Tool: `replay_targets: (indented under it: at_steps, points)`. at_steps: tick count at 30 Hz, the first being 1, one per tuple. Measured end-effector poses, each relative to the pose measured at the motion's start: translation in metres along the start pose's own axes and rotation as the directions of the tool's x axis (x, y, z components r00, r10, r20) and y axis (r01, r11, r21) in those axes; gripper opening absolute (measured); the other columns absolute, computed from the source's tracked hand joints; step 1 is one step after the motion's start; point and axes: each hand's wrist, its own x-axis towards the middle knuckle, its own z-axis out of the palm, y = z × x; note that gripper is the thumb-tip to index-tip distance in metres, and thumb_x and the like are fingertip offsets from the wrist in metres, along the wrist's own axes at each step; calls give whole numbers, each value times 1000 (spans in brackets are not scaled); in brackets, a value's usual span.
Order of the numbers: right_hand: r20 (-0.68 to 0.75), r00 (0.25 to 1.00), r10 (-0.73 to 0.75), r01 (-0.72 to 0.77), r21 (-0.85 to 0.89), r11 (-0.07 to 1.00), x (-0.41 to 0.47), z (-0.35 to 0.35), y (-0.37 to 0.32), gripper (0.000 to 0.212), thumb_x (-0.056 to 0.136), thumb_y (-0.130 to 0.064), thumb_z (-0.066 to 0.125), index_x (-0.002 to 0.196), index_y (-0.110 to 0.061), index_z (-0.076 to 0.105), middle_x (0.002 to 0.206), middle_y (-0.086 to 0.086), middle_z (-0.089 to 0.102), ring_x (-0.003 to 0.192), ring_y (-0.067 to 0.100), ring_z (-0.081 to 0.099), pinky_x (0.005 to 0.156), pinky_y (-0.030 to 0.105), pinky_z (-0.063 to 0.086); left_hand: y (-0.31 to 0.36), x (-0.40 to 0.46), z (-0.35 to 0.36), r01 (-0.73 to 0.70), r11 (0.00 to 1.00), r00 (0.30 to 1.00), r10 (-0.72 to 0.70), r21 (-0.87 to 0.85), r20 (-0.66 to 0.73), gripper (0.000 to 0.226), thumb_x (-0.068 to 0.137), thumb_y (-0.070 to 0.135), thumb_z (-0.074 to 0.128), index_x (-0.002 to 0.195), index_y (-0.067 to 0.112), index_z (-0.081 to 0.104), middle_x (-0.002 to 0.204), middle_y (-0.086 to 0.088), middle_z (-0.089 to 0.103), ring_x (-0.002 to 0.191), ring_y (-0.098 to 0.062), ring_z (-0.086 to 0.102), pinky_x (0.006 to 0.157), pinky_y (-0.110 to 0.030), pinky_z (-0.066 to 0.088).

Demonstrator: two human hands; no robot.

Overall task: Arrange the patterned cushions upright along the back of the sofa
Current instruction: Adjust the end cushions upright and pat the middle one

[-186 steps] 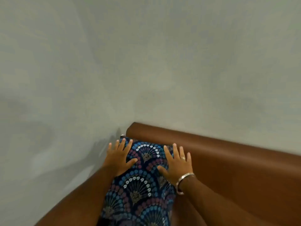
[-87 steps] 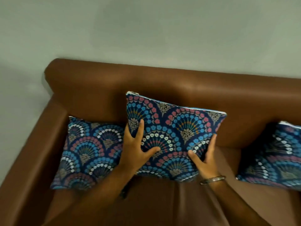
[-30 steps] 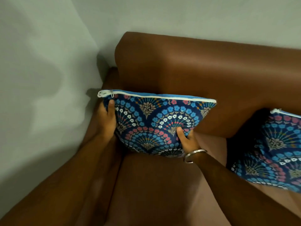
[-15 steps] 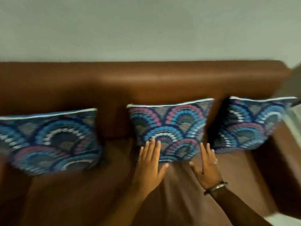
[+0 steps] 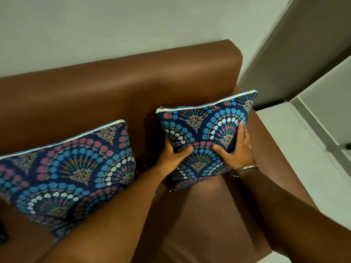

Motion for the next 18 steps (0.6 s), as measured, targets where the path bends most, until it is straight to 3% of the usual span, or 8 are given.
replay_targets:
  at_steps: [3,9,10,12,13,15,17,18]
  points:
    - [-61,997,-42,47,82,996,7,0,16,126,55,-87,58,153,-29,5,157,14,25,141,34,27,113,56,27,-8,16,17,46,992,999,-44,-118,15,96,77,45,81,151,28,22,146,1,47,133,-19,47,105,-36,43]
    - [-54,998,-9,10,19,1000,2,4,24,116,64,-82,55,153,-30,2,160,18,14,145,36,19,112,55,24,3,5,25,42,995,999,-43,-90,-16,82,88,26,75,151,22,22,144,3,45,136,-18,44,106,-33,42]
    - [-71,997,19,-19,-5,1000,-4,4,24,108,71,-77,52,153,-27,3,160,22,11,144,40,18,111,58,26,6,0,23,22,1000,999,-22,-13,28,88,88,29,75,154,23,17,149,7,39,138,-12,39,107,-30,40]
    - [-55,991,-119,113,-99,989,-44,28,-31,91,83,-67,44,153,-19,8,158,29,12,141,50,19,106,66,31,24,-58,-37,-10,968,1000,5,249,21,93,93,35,68,158,27,2,158,14,21,144,-5,22,113,-27,29]
    - [-34,983,-181,174,-154,973,-58,38,-34,87,85,-61,43,153,-18,9,157,30,14,140,52,19,104,68,32,22,-70,-44,-76,911,997,58,405,56,91,95,39,63,158,30,-3,164,13,12,149,-7,12,119,-32,23]
    - [76,931,-356,362,-95,927,-96,72,-69,83,88,-59,41,154,-25,3,158,26,13,143,49,15,103,68,30,21,-119,-82,-209,639,969,237,740,69,83,98,43,56,158,30,0,168,2,6,153,-19,1,123,-48,16]
    - [250,861,-443,448,37,893,-134,106,-114,85,87,-70,35,152,-36,-9,161,17,3,145,42,7,105,69,27,14,-166,-139,-120,310,901,434,943,-27,81,94,49,54,158,23,12,166,-11,13,153,-33,5,121,-59,13]
    - [342,838,-426,421,94,902,-149,122,-131,92,81,-77,36,149,-42,-15,161,10,-5,146,39,1,107,69,23,15,-185,-172,-9,213,868,486,977,-98,83,91,55,52,158,20,17,165,-15,16,152,-38,9,119,-61,11]
